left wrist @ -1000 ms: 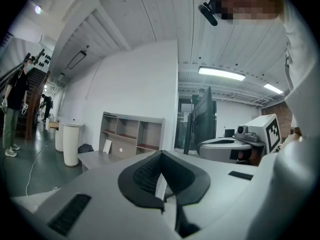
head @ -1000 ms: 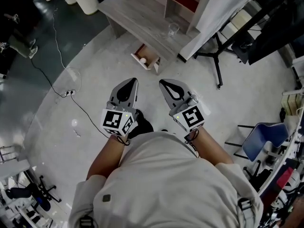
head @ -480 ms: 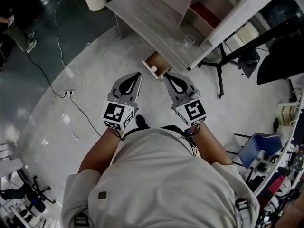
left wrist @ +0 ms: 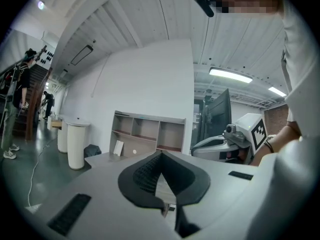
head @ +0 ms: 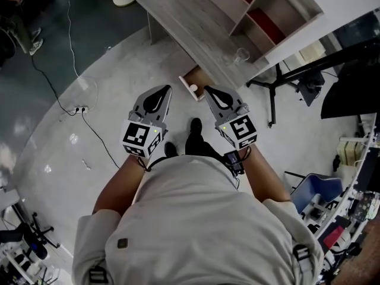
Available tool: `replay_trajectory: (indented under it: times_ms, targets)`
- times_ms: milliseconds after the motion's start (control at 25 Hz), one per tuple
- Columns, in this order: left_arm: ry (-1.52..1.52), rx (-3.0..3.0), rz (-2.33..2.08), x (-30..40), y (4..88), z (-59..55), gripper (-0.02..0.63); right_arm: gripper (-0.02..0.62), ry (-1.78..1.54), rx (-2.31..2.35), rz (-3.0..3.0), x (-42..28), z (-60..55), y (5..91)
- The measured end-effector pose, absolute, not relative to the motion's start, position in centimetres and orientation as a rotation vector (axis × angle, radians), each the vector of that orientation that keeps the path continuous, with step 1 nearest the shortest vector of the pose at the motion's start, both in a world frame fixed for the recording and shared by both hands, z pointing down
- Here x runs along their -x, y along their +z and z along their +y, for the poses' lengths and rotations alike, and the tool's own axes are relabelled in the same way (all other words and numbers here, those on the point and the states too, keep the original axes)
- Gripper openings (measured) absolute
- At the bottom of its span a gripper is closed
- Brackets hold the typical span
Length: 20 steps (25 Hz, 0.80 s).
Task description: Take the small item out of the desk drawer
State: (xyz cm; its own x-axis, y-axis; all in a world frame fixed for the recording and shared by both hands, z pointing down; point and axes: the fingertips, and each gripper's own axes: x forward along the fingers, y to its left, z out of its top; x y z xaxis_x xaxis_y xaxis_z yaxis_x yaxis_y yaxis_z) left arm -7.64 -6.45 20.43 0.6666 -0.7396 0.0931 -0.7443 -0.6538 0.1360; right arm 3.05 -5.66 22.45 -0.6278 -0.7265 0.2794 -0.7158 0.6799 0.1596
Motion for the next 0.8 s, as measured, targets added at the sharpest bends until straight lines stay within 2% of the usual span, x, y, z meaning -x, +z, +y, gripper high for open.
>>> replay_trajectory:
  times_ms: [400,800]
  targets:
    - [0.097,-2.568,-1.314,8.0,24.4,-11.1,0.012,0.02,-0.014,-0.843,-2.572,-1.6,-11.9,27.0]
    - [0.151,-2.41,-1.391,7.8,30.5,-15.0,0.012,0.034,0.06,-0.501,-2.461,-1.4,-16.5,36.1]
